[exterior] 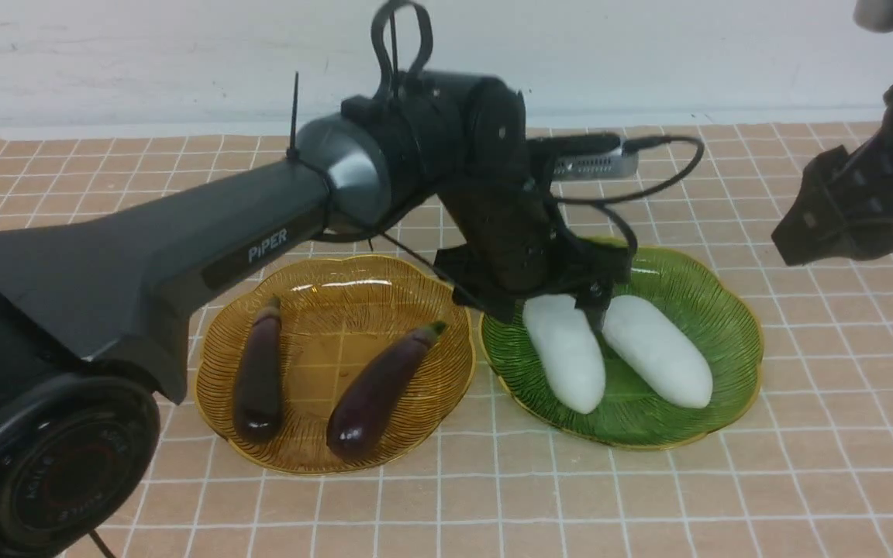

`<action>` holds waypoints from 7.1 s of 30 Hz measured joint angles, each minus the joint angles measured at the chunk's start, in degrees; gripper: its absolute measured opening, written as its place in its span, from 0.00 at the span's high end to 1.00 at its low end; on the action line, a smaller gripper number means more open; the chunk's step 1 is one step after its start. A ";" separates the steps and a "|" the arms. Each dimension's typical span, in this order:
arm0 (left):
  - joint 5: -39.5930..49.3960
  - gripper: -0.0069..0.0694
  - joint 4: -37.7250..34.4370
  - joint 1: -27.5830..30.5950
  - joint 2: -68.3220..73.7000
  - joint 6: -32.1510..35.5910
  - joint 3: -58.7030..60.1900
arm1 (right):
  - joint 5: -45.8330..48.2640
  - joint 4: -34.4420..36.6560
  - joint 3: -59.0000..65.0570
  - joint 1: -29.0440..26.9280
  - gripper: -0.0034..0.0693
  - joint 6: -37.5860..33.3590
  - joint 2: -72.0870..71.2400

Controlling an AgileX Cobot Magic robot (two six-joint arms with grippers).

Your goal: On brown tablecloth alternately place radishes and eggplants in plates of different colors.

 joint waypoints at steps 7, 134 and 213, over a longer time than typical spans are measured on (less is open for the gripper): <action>0.93 0.90 8.51 0.00 -6.54 0.12 0.31 | -1.63 -0.35 4.40 0.00 0.78 1.47 -13.07; -47.95 0.91 1.06 33.14 -121.30 21.64 119.76 | -68.72 -45.47 60.21 0.00 0.97 37.14 -62.04; -47.89 0.91 1.01 33.14 -121.37 21.64 119.76 | -49.93 -0.81 81.77 -23.10 0.97 2.50 -67.64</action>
